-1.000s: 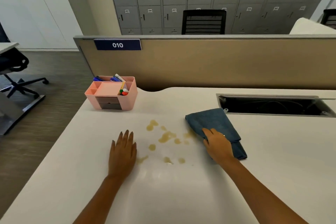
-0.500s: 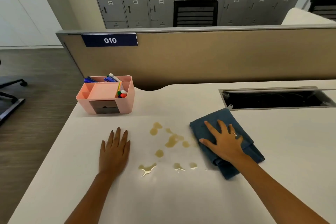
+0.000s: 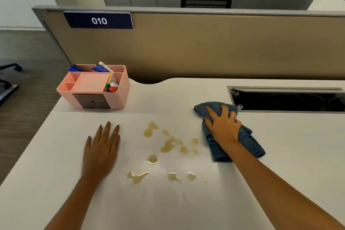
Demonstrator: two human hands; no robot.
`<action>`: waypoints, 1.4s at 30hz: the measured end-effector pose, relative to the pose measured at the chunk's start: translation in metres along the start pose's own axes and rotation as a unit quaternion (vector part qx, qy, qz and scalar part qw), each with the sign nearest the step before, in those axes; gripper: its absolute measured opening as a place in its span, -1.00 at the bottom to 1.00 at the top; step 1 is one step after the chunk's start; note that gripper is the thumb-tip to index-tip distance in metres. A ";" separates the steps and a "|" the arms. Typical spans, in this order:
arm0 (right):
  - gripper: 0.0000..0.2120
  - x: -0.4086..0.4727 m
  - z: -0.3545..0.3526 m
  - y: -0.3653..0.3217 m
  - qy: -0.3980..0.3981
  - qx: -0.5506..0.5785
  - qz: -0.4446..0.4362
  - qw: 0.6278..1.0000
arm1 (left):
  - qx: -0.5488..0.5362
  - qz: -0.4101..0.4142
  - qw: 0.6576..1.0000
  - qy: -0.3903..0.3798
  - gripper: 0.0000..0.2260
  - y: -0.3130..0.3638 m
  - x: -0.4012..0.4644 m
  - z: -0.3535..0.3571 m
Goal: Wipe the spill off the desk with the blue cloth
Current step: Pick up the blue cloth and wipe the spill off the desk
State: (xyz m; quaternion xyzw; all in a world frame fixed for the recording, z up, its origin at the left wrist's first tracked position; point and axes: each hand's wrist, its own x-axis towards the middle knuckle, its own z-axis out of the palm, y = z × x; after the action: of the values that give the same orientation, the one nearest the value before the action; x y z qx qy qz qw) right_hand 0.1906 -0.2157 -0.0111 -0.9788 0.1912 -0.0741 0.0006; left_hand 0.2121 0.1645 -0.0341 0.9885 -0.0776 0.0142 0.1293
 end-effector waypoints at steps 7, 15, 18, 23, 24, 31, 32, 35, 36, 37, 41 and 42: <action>-0.62 -0.010 0.006 -0.001 0.023 0.021 -0.029 0.999 | 0.010 0.000 1.000 -0.004 -0.55 -0.003 -0.002 0.003; -0.61 -0.106 -0.003 0.010 0.055 0.055 -0.073 0.994 | 0.004 0.001 1.000 -0.002 -0.57 0.002 -0.004 -0.001; -0.58 -0.144 -0.003 0.002 0.061 0.051 -0.071 0.994 | -0.001 0.002 1.000 0.003 -0.56 0.004 -0.006 -0.001; -0.59 -0.124 -0.004 -0.021 0.079 0.031 -0.013 0.996 | -0.002 0.007 1.000 0.007 -0.56 0.004 -0.004 0.000; -0.61 -0.109 -0.004 -0.026 0.080 0.031 0.001 0.996 | -0.002 0.008 1.000 0.011 -0.56 0.005 -0.003 0.000; -0.64 -0.054 0.005 -0.052 0.046 0.052 0.059 0.996 | 0.009 0.019 1.000 0.013 -0.55 -0.002 -0.001 0.007; -0.64 -0.059 0.005 -0.052 0.049 0.056 0.054 0.996 | 0.011 0.022 1.000 0.010 -0.55 -0.003 0.000 0.007; -0.64 -0.085 0.004 -0.055 0.050 0.067 0.041 0.996 | 0.015 0.027 1.000 0.004 -0.55 -0.005 -0.001 0.009; -0.65 -0.097 0.003 -0.058 0.051 0.068 0.037 0.996 | 0.014 0.028 1.000 0.005 -0.55 -0.006 -0.001 0.009; -0.65 -0.112 0.002 -0.061 0.056 0.065 0.032 0.996 | 0.011 0.028 1.000 0.005 -0.55 -0.006 -0.002 0.008; -0.65 -0.164 -0.002 -0.068 0.080 0.046 0.011 0.996 | 0.002 0.026 1.000 0.008 -0.56 -0.003 -0.003 0.005; -0.63 -0.173 -0.002 -0.069 0.079 0.041 0.009 0.996 | -0.002 0.026 1.000 0.006 -0.56 -0.003 -0.004 0.004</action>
State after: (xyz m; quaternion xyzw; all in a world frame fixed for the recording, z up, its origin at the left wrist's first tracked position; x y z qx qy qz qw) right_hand 0.0575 -0.0871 -0.0317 -0.9673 0.1963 -0.1587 0.0265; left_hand 0.2089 0.1672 -0.0393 0.9858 -0.1021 0.0232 0.1313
